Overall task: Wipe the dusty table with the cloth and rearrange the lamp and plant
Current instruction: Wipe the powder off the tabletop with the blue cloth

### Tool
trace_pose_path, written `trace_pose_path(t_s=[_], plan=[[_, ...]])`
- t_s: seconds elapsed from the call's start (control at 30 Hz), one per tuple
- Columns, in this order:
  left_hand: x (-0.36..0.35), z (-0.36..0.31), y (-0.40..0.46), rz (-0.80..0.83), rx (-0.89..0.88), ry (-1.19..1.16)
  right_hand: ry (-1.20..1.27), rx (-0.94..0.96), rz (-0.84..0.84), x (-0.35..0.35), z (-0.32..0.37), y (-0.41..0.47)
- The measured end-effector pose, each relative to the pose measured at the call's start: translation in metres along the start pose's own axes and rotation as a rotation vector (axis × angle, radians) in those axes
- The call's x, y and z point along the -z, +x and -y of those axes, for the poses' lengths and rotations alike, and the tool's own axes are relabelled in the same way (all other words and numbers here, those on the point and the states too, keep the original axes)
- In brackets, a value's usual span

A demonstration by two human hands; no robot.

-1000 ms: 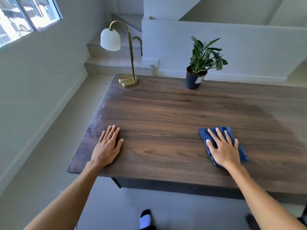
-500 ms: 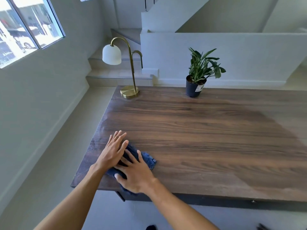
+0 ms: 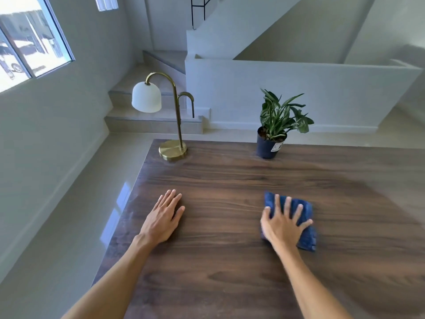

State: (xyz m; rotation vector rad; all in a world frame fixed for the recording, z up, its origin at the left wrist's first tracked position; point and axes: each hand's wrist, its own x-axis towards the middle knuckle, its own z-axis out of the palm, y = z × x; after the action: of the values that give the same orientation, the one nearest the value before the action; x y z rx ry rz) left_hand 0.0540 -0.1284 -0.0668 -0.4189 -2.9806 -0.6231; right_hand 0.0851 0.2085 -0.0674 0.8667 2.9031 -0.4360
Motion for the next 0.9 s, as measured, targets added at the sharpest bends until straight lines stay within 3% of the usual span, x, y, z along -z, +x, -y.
trace_pose_path(t_s=[0.07, 0.17, 0.27, 0.33, 0.43, 0.6, 0.7, 0.8, 0.9], plan=[[0.003, 0.010, 0.013, -0.010, 0.008, -0.001, 0.013, 0.087, -0.042, -0.021, 0.062, -0.024], [0.001, 0.022, 0.030, -0.009, 0.069, -0.063, 0.002, 0.479, 0.003, -0.055, 0.137, -0.090], [-0.001, 0.029, 0.049, 0.083, 0.045, -0.109, -0.056, 0.954, 0.137, -0.057, 0.147, -0.109], [-0.002, 0.028, 0.066, 0.105, -0.001, -0.109, -0.049, 1.089, 0.180, -0.043, 0.127, -0.072], [-0.005, 0.012, 0.089, 0.090, -0.058, -0.095, -0.075, 0.994, 0.148, -0.022, 0.087, -0.011], [-0.017, -0.010, 0.117, 0.106, -0.115, -0.029, -0.079, 0.374, 0.007, 0.004, 0.028, 0.074], [-0.026, -0.013, 0.126, 0.087, -0.099, -0.011, -0.050, 0.133, 0.015, 0.001, 0.042, 0.091], [-0.031, -0.012, 0.132, 0.020, -0.045, -0.030, -0.009, 0.172, 0.021, -0.014, 0.095, 0.086], [-0.030, -0.003, 0.142, -0.007, 0.010, -0.065, -0.027, 0.563, 0.046, -0.033, 0.148, 0.053]])
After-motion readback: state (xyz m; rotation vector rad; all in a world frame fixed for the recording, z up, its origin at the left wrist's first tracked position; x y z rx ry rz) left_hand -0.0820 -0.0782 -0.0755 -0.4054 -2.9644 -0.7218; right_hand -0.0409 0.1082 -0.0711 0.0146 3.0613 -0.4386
